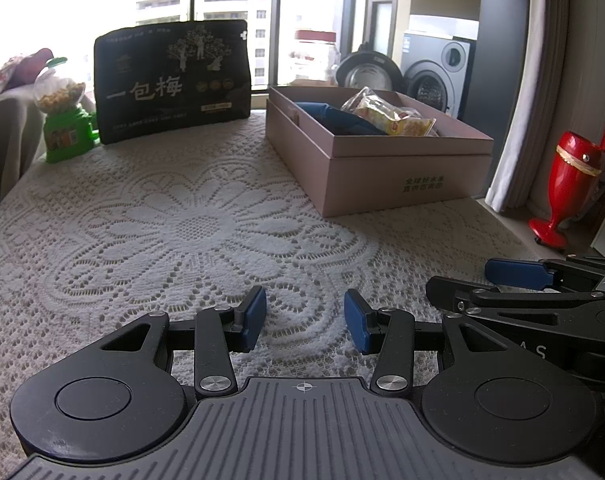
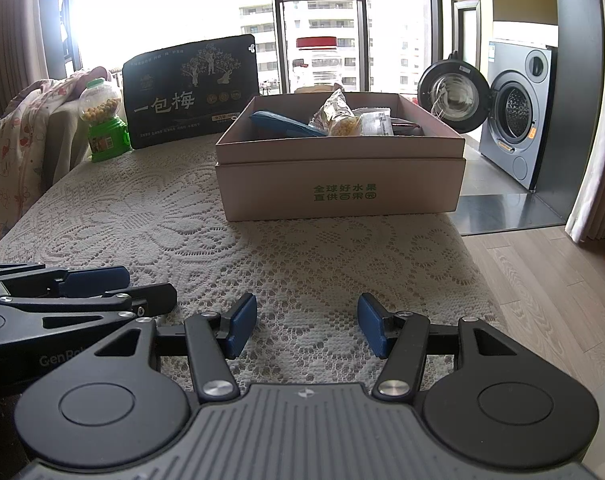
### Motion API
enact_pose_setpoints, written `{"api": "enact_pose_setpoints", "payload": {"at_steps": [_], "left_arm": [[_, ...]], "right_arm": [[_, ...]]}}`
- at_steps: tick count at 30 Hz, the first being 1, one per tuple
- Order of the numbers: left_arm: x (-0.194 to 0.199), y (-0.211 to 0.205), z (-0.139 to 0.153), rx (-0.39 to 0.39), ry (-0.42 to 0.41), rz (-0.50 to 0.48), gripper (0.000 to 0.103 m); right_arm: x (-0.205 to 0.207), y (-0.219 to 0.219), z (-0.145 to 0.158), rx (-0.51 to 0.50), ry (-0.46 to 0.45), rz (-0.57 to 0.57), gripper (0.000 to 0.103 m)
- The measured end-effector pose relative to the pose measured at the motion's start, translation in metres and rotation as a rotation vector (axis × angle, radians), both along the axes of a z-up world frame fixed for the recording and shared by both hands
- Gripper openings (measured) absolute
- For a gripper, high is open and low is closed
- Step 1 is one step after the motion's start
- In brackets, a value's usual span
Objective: Organize snacks
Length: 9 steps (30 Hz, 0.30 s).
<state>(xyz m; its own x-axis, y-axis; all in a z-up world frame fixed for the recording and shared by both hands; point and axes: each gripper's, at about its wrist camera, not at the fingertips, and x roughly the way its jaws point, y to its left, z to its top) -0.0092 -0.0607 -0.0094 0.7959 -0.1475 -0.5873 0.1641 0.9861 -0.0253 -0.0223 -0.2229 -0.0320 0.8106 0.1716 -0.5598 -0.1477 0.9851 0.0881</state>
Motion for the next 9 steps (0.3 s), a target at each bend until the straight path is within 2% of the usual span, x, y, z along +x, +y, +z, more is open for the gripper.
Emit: {"api": "enact_pose_setpoints", "payload": {"at_steps": [9], "left_arm": [[0.0001, 0.0, 0.0002, -0.002, 0.0, 0.001, 0.049]], "right_arm": [[0.0001, 0.0002, -0.0003, 0.001, 0.0, -0.001, 0.057]]}}
